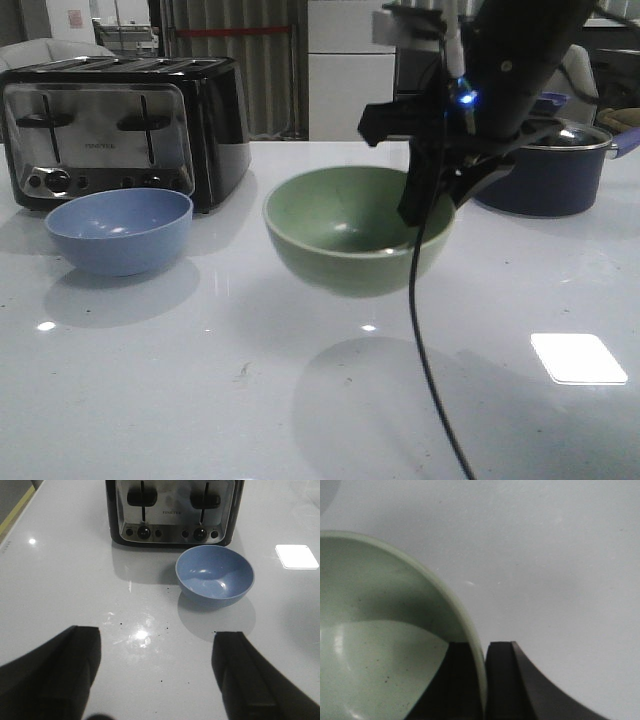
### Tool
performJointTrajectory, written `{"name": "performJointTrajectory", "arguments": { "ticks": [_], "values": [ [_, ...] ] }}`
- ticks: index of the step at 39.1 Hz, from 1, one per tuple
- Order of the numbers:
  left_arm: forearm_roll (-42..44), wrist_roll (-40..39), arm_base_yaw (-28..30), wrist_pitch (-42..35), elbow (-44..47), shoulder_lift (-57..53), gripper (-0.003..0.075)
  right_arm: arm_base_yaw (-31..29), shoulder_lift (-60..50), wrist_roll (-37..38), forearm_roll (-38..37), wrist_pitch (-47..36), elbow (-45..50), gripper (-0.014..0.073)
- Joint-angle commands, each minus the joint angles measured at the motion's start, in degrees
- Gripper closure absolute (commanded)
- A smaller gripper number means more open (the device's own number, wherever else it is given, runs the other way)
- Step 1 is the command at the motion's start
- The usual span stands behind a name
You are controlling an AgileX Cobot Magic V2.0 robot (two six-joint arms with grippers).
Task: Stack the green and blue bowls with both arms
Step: 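Carry the green bowl toward the table center and set it down, then open the right gripper and raise it away from the green bowl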
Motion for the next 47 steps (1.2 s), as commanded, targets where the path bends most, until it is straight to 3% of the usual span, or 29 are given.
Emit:
{"name": "performJointTrajectory", "arguments": {
  "ticks": [1, 10, 22, 25, 31, 34, 47],
  "values": [
    [-0.5, -0.45, -0.34, -4.5, -1.78, 0.66, 0.0192, 1.82, -0.62, -0.45, 2.14, -3.56, -1.11, 0.0589],
    [-0.5, -0.45, -0.34, -4.5, -1.78, 0.66, 0.0192, 5.72, 2.08, -0.45, 2.27, -6.5, -1.18, 0.0589],
    [-0.5, -0.45, -0.34, -4.5, -1.78, 0.66, 0.0192, 5.84, 3.57, -0.49, -0.59, -5.59, -1.18, 0.0573],
    [-0.5, -0.45, -0.34, -4.5, -1.78, 0.66, 0.0192, 5.84, 3.57, -0.49, -0.59, -5.66, -1.18, 0.0497],
    [-0.5, -0.45, -0.34, -4.5, -1.78, 0.66, 0.0192, 5.84, 3.57, -0.49, -0.59, -5.77, -1.24, 0.023],
    [-0.5, -0.45, -0.34, -4.5, -1.78, 0.66, 0.0192, 5.84, 3.48, -0.49, -0.59, -5.01, -2.03, 0.0152],
    [-0.5, -0.45, -0.34, -4.5, -1.78, 0.66, 0.0192, 6.04, -7.92, -1.83, -0.59, -0.96, -4.51, 0.0132]
  ]
}}
